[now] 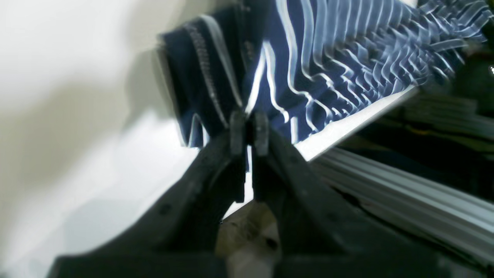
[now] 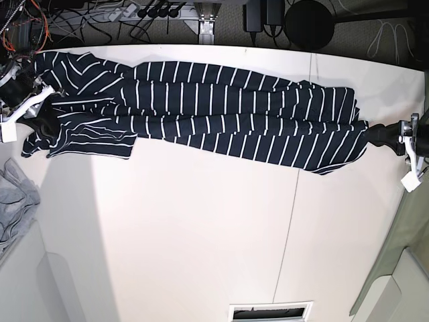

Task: Layout the t-shirt on the table in an organized manner, then fold the t-shirt properly
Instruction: 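Grasp the shirt's long side with the right gripper and fold it lengthwise, then hold both shirt ends and pull them apart to straighten the folded strip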

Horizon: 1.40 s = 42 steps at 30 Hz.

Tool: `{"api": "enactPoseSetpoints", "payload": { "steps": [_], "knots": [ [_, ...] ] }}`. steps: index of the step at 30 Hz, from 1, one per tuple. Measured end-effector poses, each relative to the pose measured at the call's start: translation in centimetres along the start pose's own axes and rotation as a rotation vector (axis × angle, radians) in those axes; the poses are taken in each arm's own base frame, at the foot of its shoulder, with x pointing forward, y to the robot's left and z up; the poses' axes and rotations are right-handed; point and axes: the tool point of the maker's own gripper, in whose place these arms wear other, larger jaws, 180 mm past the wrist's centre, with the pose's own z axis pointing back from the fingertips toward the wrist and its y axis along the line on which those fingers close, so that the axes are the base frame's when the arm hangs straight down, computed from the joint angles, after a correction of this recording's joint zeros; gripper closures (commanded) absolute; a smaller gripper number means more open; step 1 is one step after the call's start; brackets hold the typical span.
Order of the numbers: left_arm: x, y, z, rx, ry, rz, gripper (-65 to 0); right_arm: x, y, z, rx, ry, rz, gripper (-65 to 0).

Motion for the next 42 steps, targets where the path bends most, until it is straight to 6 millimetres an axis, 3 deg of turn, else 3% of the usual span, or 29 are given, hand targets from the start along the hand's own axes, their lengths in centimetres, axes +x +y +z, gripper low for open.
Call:
{"api": "enactPoseSetpoints", "payload": {
  "steps": [5, 10, 13, 17, 19, 23, 27, 34, 36, 39, 42],
  "knots": [
    [-1.0, -1.3, -0.4, -0.007, 0.055, -0.067, 0.0, -2.7, 0.7, 1.5, 0.006, 0.062, -0.008, 0.0],
    [-3.5, -2.4, -1.6, -0.027, 0.099, -0.094, 0.0, -5.2, 1.6, 2.1, 0.010, 0.105, -0.055, 0.0],
    [-3.5, -2.9, -1.8, -0.035, 0.102, -0.114, 0.0, -6.3, 2.0, 2.3, 0.011, 0.125, -0.074, 0.0],
    [-3.6, -3.1, -1.9, -0.037, 0.104, -0.119, 0.0, -6.7, 1.7, 2.3, -0.008, 0.148, -0.046, -27.1],
    [-3.8, -3.1, -1.8, -0.038, 0.115, -0.119, -0.3, -6.5, 1.6, 2.2, -0.009, 0.143, -0.045, -31.1],
    [-5.0, -2.9, -2.0, -0.040, 0.138, -0.103, -20.6, -5.4, 1.4, 1.8, -0.010, 0.115, -0.041, -31.0],
    [-7.5, -2.6, -2.5, -0.044, 0.190, -0.071, -21.4, -3.4, 0.5, 1.6, -0.028, 0.060, -0.046, -31.0],
    [-8.1, -2.6, -2.5, -0.046, 0.198, -0.063, -21.4, 0.6, 0.5, 0.3, -0.019, -0.048, -0.067, -30.6],
    [-7.3, -2.4, -2.1, -0.039, 0.164, -0.060, -21.4, 0.7, 0.8, 0.0, -0.011, -0.055, -0.073, -23.3],
    [-4.4, -1.8, -0.5, -0.018, 0.025, -0.050, -21.4, 0.1, 1.8, -0.4, 0.011, -0.035, -0.080, 0.0],
    [-1.1, -1.4, 1.6, -0.007, -0.159, -0.031, -23.2, -0.7, 2.5, -0.9, 0.027, -0.017, -0.091, 0.0]
  ]
}}
